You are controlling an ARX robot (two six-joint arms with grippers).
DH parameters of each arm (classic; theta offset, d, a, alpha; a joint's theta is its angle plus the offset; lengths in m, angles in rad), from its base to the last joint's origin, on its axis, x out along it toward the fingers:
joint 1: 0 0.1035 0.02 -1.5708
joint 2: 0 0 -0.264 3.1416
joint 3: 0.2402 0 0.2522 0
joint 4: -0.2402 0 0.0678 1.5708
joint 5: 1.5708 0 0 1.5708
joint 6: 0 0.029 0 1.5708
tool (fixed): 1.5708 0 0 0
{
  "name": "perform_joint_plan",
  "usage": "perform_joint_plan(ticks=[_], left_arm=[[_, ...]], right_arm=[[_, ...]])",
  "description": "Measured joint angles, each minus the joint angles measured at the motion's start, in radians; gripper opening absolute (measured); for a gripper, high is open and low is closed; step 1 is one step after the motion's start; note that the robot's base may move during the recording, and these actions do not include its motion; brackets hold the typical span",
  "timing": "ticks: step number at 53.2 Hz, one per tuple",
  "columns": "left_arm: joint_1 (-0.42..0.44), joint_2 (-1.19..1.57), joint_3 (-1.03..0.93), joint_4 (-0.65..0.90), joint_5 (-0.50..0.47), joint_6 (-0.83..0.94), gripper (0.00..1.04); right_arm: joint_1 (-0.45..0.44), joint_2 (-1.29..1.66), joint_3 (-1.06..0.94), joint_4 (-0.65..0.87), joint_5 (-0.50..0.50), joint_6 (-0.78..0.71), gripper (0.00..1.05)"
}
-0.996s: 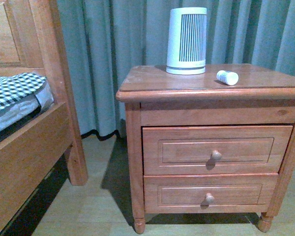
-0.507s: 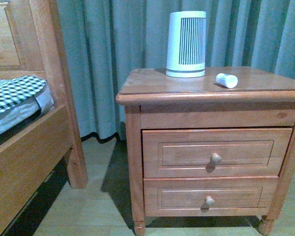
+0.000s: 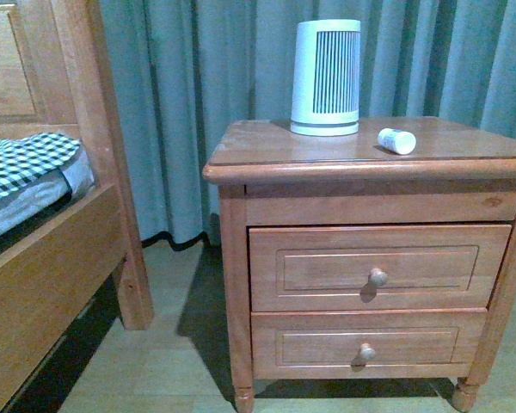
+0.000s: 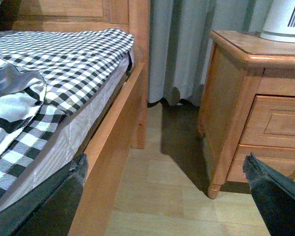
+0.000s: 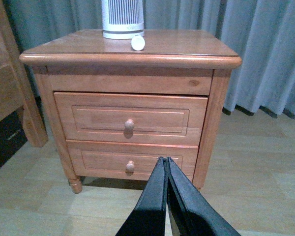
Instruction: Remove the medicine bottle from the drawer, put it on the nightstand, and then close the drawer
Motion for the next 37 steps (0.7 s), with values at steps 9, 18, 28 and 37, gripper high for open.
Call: perform_joint_plan(ticks=[9,18,28,37], left_arm=[[0.000,0.000,0.000,0.000,0.000,0.000,0.98],[0.000,0.000,0.000,0.000,0.000,0.000,0.98],[0.000,0.000,0.000,0.000,0.000,0.000,0.98],[0.000,0.000,0.000,0.000,-0.003,0.000,0.98]], right_arm=[[0.000,-0.038,-0.034,0.005,0.001,0.000,0.03],[0.000,-0.040,-0.034,0.005,0.000,-0.002,0.14],[0.000,-0.040,-0.034,0.005,0.000,-0.002,0.47],[0.000,-0.041,-0.034,0.005,-0.003,-0.002,0.74]])
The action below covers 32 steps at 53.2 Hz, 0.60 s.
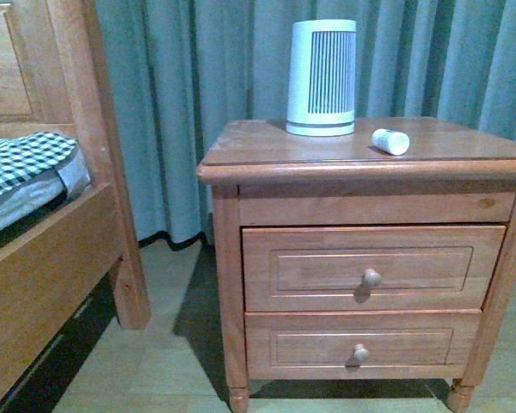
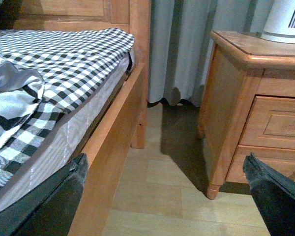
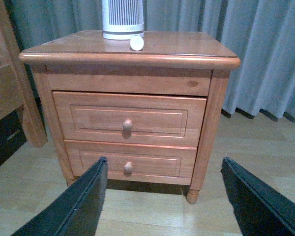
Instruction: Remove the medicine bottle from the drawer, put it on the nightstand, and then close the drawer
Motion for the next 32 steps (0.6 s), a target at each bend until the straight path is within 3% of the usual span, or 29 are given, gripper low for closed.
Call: perform_joint_plan(ticks=[6,32], left_arm=[[0.000,0.000,0.000,0.000,0.001,0.000,0.98],[0.000,-0.001,0.000,-0.002,0.007,0.001,0.98]], right_arm=[[0.000,0.000,0.000,0.000,0.001,0.000,1.00],[0.000,-0.002,0.000,0.000,0.010,0.000,0.98]])
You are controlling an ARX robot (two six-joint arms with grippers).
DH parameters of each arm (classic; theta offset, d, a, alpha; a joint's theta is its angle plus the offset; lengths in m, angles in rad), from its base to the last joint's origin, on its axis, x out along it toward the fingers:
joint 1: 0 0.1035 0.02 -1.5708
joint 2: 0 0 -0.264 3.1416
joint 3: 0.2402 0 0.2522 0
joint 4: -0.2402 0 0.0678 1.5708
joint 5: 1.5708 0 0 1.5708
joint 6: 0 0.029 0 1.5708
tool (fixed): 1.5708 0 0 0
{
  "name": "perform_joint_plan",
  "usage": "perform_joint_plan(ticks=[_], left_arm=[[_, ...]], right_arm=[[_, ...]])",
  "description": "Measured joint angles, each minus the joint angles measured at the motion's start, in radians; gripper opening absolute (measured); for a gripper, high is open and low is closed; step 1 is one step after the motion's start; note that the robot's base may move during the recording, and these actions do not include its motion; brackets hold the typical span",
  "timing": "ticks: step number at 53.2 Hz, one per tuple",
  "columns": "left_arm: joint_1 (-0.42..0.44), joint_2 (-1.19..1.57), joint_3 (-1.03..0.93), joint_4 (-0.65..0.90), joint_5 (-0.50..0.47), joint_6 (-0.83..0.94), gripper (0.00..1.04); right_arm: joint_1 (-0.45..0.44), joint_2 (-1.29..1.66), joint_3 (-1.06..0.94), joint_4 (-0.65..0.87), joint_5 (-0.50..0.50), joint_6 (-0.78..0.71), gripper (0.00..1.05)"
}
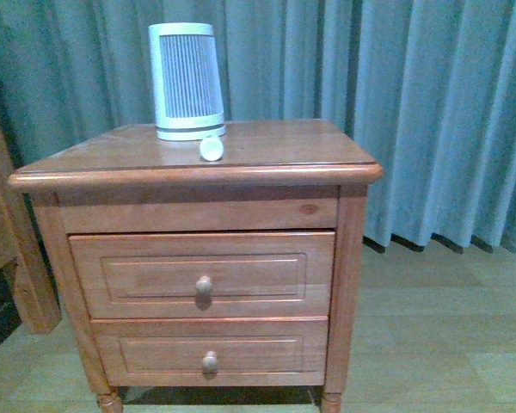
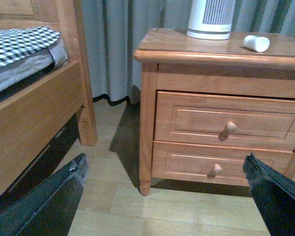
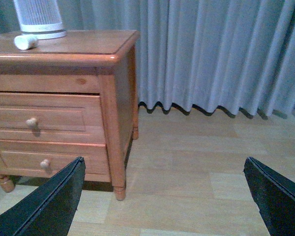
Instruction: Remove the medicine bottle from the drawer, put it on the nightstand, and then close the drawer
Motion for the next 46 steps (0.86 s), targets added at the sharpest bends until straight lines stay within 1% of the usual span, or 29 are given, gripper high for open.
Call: perform_joint_plan(ticks=[46], left_arm=[[0.000,0.000,0.000,0.000,-0.003,0.000,0.98]], right_arm=[[0.001,0.000,0.000,0.000,-0.004,0.000,0.98]])
